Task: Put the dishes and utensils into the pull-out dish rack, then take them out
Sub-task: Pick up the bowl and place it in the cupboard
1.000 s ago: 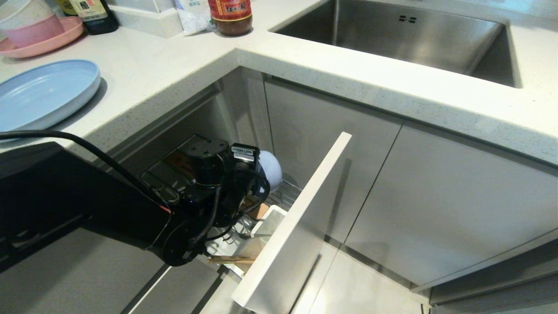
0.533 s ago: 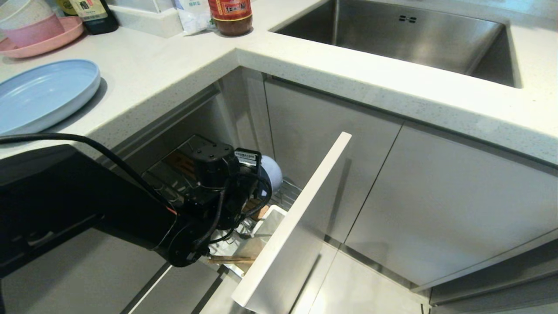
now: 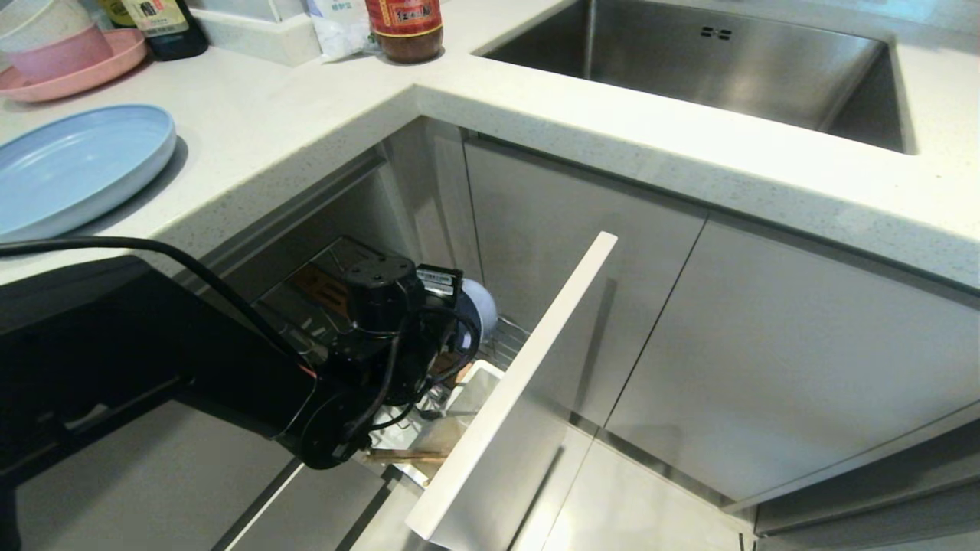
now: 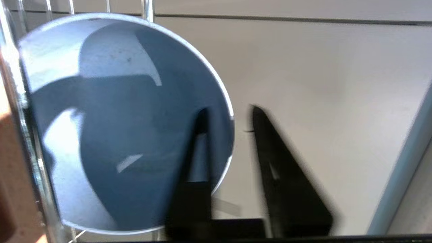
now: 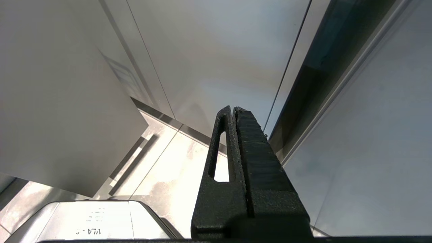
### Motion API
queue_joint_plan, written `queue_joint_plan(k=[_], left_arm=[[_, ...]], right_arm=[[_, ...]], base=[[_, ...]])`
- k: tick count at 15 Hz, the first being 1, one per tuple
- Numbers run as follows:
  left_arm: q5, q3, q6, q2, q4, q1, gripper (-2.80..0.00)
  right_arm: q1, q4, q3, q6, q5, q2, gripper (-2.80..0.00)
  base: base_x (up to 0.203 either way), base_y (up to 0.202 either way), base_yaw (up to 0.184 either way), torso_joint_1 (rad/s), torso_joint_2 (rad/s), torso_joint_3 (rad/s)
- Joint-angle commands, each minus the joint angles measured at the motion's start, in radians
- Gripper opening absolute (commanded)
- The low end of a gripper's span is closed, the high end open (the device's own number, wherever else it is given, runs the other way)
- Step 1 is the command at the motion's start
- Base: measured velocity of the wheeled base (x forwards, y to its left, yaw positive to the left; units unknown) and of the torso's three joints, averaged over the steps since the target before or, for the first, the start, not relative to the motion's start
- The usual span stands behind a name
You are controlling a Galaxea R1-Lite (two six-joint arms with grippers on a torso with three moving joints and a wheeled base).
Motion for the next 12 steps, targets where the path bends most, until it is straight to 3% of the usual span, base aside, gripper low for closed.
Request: queue_joint_plan(k=[1, 7, 12], left_arm=[[0.006, -0.002, -0.008, -0.001, -0.001, -0.003, 0.00], [0.039, 0.001, -0.025, -0.060, 0.230, -0.003, 0.00], [0.042, 0.002, -0.027, -0.171, 0.297, -0.012, 0.00]], right_arm=[[0.000, 0.000, 0.002, 0.000, 0.000, -0.004, -2.80], [0.000, 0.000, 0.002, 0.000, 0.000, -0.003, -2.80], [0.000, 0.000, 0.002, 0.000, 0.000, -0.003, -2.80]], base=[[0.000, 0.000, 0.000, 0.000, 0.00, 0.000], [0.000, 0.000, 0.000, 0.000, 0.00, 0.000], [0.000, 0.000, 0.000, 0.000, 0.00, 0.000]])
